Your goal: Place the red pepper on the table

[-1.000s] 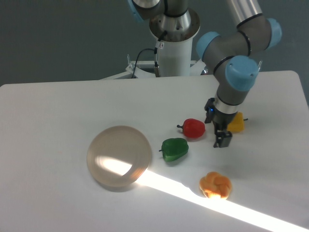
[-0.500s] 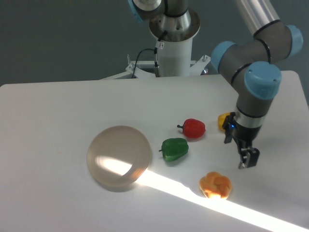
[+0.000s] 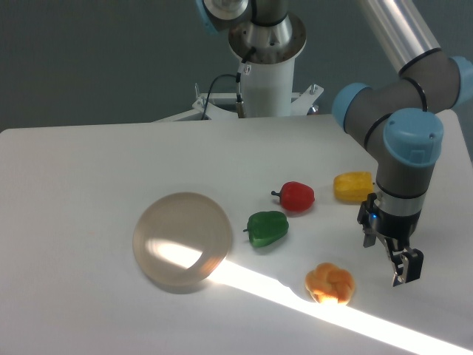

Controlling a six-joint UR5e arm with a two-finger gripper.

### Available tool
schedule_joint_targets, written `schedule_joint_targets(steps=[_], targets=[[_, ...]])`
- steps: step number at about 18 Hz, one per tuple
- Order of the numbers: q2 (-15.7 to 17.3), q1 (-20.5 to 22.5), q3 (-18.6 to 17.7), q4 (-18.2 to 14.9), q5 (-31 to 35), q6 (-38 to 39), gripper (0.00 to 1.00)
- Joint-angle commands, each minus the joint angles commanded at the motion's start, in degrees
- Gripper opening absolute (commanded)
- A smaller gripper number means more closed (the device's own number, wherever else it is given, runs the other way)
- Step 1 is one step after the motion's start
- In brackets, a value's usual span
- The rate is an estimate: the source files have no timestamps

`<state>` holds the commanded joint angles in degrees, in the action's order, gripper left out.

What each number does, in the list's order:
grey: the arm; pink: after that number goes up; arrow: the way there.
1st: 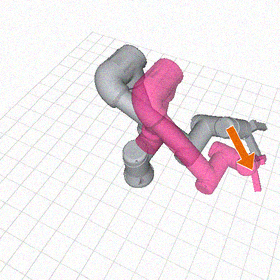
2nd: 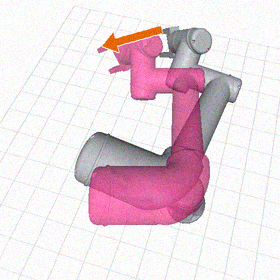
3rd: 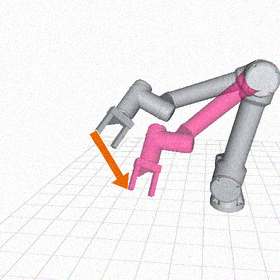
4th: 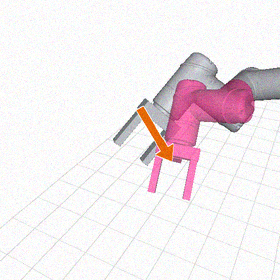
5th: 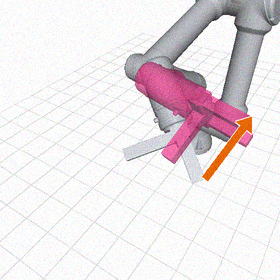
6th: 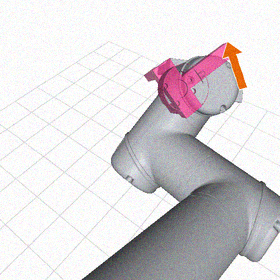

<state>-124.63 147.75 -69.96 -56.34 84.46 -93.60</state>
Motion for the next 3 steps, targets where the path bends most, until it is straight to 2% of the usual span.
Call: schedule_joint_targets(steps=[3], targets=[[-0.3, 0.0, 0.0, 0.0, 0.2, -0.1, 1.0]])
